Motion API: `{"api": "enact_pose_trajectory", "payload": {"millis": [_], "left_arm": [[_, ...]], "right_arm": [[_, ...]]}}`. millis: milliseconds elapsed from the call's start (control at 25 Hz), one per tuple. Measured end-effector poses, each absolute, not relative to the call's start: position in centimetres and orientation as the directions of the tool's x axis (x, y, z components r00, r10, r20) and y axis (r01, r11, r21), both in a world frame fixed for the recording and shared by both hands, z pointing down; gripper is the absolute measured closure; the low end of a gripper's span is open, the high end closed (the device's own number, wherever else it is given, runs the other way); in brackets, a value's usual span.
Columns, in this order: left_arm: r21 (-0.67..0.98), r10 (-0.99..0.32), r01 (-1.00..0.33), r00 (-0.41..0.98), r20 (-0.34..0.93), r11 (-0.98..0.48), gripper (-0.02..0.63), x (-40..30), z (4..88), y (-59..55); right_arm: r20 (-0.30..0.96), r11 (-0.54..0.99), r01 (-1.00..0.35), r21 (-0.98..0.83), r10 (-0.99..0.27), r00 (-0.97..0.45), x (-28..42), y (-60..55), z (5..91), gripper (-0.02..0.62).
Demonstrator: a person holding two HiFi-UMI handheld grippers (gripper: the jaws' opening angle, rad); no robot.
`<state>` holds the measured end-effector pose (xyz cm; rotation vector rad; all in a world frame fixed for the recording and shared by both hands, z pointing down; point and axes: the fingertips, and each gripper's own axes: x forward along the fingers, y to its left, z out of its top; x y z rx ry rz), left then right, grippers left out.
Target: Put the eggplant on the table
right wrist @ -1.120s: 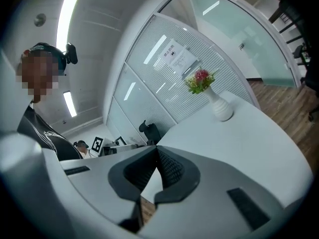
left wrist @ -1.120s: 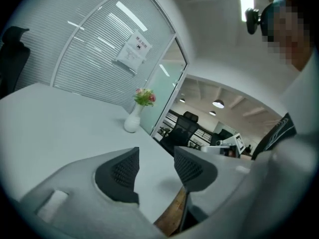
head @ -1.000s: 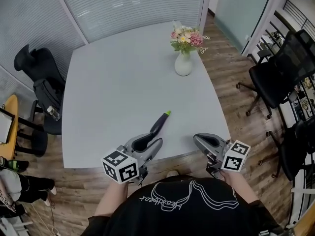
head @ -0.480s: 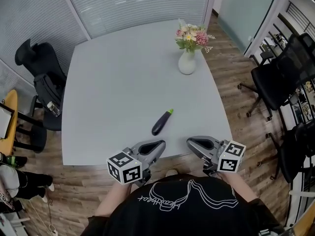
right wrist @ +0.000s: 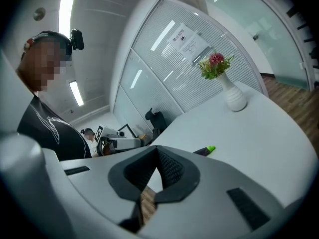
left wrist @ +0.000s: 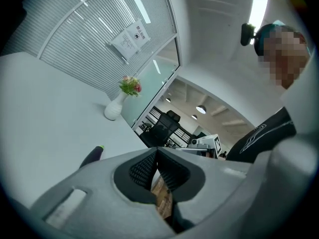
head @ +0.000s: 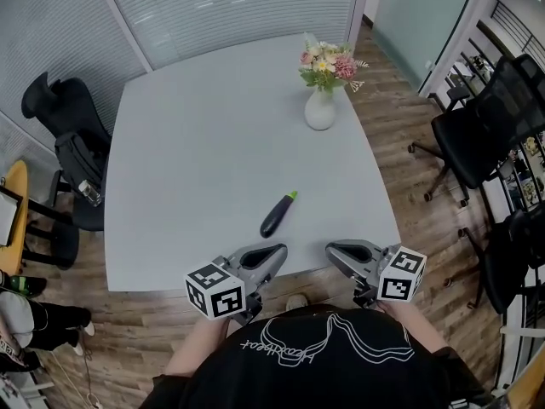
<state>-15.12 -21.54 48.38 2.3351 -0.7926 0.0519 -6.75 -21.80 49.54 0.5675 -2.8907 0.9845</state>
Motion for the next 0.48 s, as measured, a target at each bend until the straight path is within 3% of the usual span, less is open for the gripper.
{"api": "enact_pose_trajectory", "payload": {"millis": [200, 480], "left_arm": [[0.519, -0.511, -0.567, 0.818, 0.263, -0.639, 0.592, -14.35, 48.29, -21.25], [0.558, -0.53, -0.575, 0.806, 0.262, -0.598, 0.592, -14.59, 49.07, -21.59]], "right_arm": [[0.141, 0.729, -0.356, -0.585, -0.34, -0.93, -6.58, -21.92, 49.61, 0.586], [0.149, 0.731, -0.343, -0.59, -0.319, -0.936, -6.91, -21.72, 50.11, 0.587]]}}
